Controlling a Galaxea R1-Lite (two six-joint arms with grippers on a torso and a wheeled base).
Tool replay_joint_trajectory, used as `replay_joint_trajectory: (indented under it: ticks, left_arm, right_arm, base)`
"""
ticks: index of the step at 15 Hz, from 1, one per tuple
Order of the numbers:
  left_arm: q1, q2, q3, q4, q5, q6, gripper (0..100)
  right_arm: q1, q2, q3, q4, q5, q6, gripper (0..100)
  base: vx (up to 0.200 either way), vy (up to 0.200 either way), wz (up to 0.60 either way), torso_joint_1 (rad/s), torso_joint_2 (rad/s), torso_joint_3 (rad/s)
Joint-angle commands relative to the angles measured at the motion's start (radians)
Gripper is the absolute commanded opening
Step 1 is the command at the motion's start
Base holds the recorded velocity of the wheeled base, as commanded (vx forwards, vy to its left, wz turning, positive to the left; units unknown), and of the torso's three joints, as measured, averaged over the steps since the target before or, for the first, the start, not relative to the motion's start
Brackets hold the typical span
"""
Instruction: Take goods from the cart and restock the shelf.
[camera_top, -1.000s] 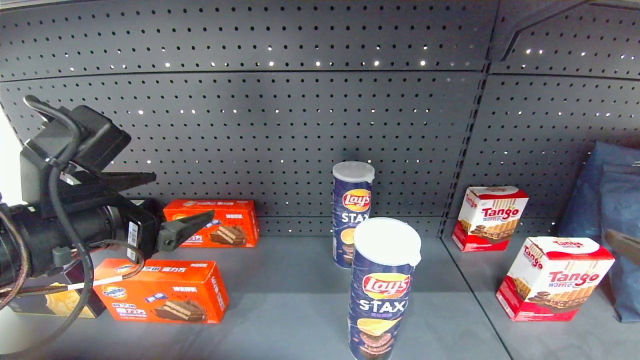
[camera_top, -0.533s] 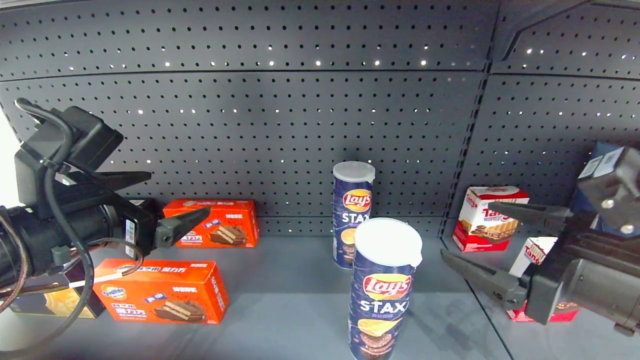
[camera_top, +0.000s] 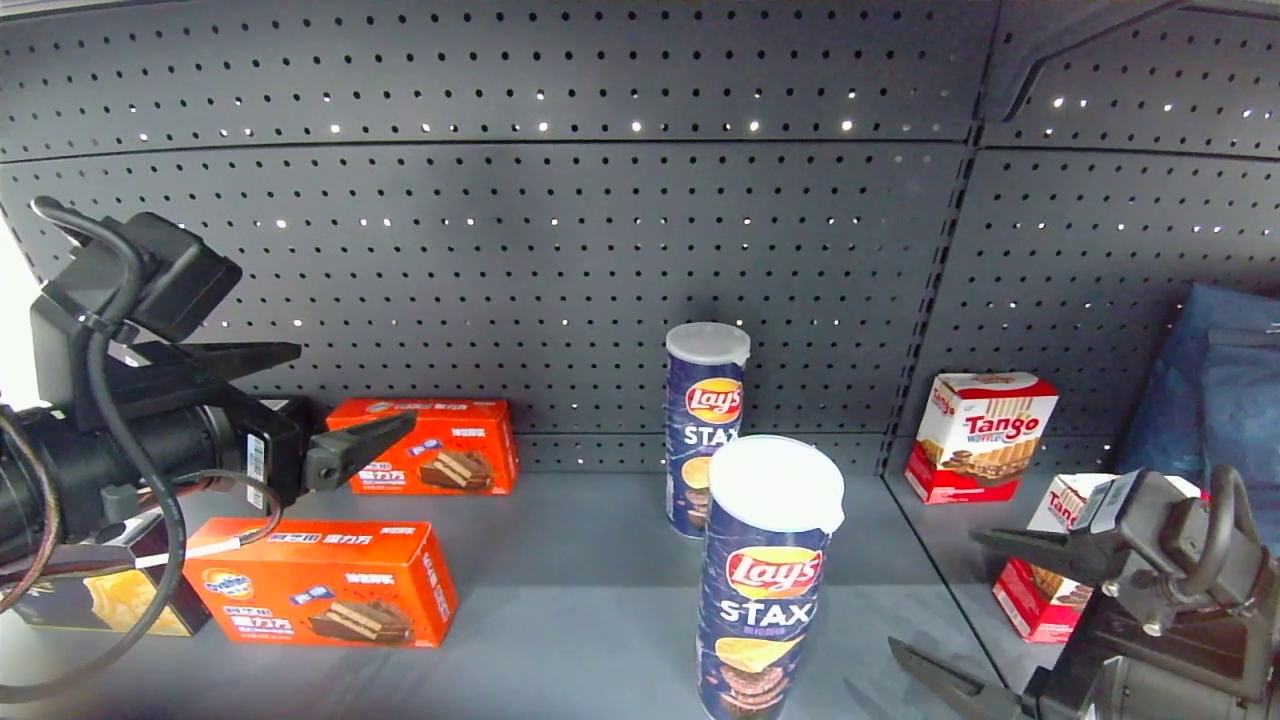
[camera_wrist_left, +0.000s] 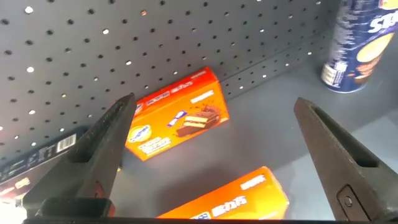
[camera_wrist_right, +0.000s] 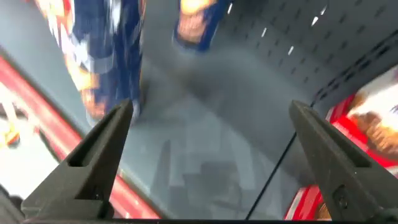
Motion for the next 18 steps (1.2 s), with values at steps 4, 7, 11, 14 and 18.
replay_joint_trajectory:
  ticks: [4, 7, 11, 14, 18]
  left_arm:
    - [0.011, 0.022, 0.006, -0.002, -0.004, 0.001, 100]
    - [0.014, 0.024, 0.006, -0.002, -0.010, -0.001, 100]
    - [0.034, 0.025, 0.007, -0.002, -0.013, -0.001, 100]
    - [0.038, 0.038, 0.004, -0.004, -0.013, -0.001, 100]
    - [0.038, 0.061, 0.004, -0.044, -0.015, -0.001, 100]
  right_arm:
    - [0.000, 0.022, 0.021, 0.012, 0.000, 0.002, 100]
    - [-0.003, 0.079, 0.021, 0.003, -0.044, 0.051, 100]
    - [-0.001, 0.121, 0.006, -0.003, -0.049, 0.073, 100]
    - [-0.003, 0.162, -0.028, -0.005, -0.047, 0.073, 100]
    - [-0.003, 0.219, -0.077, -0.006, -0.047, 0.070, 100]
  base:
    - [0.000, 0.000, 0.00, 0.000, 0.00, 0.000]
    - [0.000, 0.000, 0.00, 0.000, 0.00, 0.000]
    - [0.000, 0.000, 0.00, 0.000, 0.00, 0.000]
    - [0.000, 0.000, 0.00, 0.000, 0.00, 0.000]
    - [0.000, 0.000, 0.00, 0.000, 0.00, 0.000]
